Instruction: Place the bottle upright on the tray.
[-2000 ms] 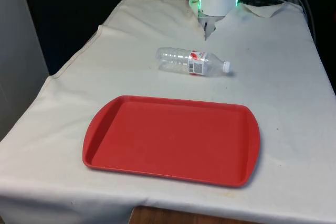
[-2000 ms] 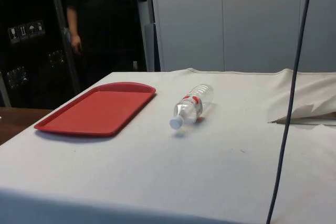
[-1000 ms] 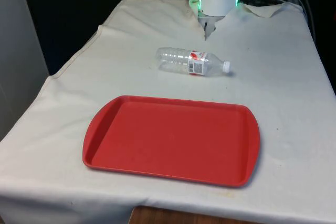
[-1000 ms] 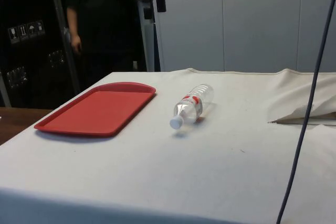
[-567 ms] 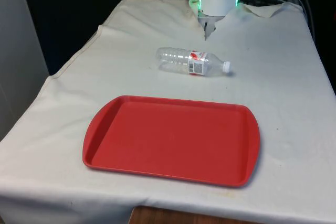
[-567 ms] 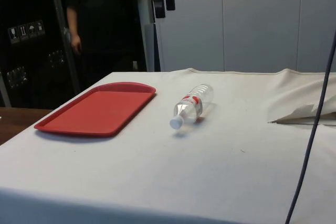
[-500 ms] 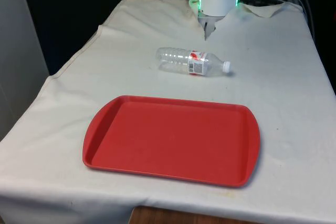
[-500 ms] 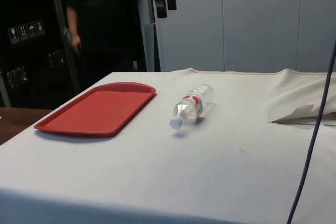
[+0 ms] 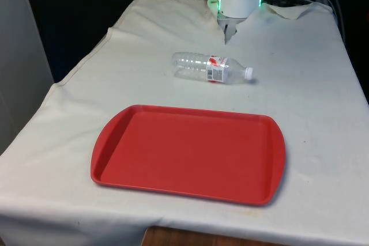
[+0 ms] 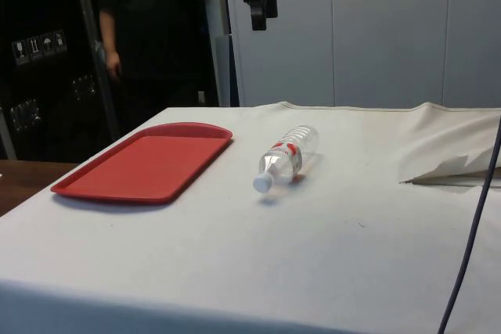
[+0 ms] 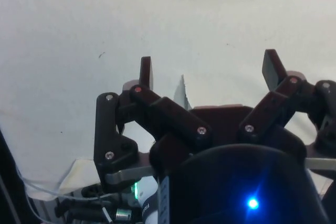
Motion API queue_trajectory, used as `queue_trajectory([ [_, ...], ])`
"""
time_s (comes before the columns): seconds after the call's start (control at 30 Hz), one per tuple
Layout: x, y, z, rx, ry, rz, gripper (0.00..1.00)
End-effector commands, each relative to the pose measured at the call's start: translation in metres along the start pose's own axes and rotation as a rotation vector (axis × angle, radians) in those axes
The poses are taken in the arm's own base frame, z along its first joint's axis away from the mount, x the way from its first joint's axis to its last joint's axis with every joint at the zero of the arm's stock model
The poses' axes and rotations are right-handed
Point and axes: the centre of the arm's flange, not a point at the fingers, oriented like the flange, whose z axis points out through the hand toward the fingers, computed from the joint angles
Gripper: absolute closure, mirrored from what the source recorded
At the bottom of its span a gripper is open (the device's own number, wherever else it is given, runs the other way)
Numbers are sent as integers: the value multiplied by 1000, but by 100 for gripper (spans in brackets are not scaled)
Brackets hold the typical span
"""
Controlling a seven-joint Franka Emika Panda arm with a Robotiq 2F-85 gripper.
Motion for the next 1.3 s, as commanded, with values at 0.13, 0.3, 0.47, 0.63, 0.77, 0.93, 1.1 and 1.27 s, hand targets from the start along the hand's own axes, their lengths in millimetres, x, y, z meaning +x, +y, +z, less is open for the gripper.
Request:
queue_trajectory([
  [0.13, -8, 10, 5, -5, 16, -17, 0],
  [0.3, -11, 17, 10, -5, 19, -28, 0],
  [0.47, -14, 24, 17, -5, 16, -54, 0],
  [0.63, -14, 25, 20, -8, 14, -73, 0],
  [0.77, -15, 24, 24, -11, 11, -98, 0],
  [0.93, -15, 24, 28, -12, 6, -117, 0],
  [1.1, -15, 23, 34, -13, 6, -146, 0],
  [1.27, -14, 22, 40, -15, 6, -168, 0],
])
